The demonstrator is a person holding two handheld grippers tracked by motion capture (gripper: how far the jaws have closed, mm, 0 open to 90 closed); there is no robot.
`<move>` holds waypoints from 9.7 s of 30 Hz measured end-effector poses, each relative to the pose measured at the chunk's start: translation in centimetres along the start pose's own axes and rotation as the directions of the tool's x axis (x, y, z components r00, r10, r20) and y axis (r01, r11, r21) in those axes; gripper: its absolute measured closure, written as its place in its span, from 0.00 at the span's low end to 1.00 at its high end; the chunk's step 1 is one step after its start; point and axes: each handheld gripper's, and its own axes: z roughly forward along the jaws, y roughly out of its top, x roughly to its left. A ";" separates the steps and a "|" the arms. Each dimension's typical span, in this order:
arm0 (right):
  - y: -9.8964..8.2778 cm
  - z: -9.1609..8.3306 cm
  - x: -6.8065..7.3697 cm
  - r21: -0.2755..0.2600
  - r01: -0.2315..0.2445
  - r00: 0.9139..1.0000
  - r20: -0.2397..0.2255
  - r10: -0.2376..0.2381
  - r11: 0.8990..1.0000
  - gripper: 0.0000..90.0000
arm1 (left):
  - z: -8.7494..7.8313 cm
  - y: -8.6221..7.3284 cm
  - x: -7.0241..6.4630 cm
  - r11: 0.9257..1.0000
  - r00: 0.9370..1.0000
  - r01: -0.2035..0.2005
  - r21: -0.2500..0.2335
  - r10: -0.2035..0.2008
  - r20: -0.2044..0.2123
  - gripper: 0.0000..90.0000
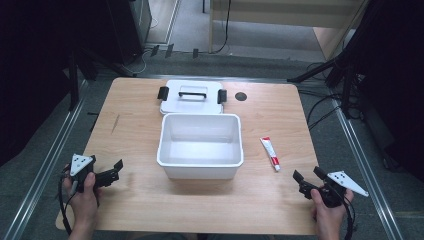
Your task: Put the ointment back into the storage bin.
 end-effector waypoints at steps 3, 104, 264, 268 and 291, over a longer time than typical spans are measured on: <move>0.1 0.2 0.2 0.032 0.007 1.000 0.020 -0.008 0.999 0.14 | 0.0 0.0 0.1 1.000 1.000 0.005 0.000 -0.005 0.006 0.00; 10.2 17.0 7.7 0.913 0.044 0.975 0.050 -0.218 0.405 0.78 | 0.3 0.1 -0.1 0.999 0.999 -0.022 0.035 0.021 0.047 0.00; 16.9 16.5 24.3 0.525 0.804 0.595 -0.701 -0.394 0.279 0.81 | 0.4 0.2 -0.1 0.999 0.999 -0.026 0.044 0.023 0.049 0.00; 16.3 16.7 24.4 0.535 0.802 0.597 -0.702 -0.388 0.265 0.81 | 0.4 0.2 -0.1 0.999 0.999 -0.026 0.045 0.024 0.049 0.00; 14.1 17.5 24.8 0.554 0.810 0.581 -0.712 -0.394 0.193 0.81 | 0.4 0.2 -0.1 0.999 0.999 -0.025 0.049 0.023 0.048 0.00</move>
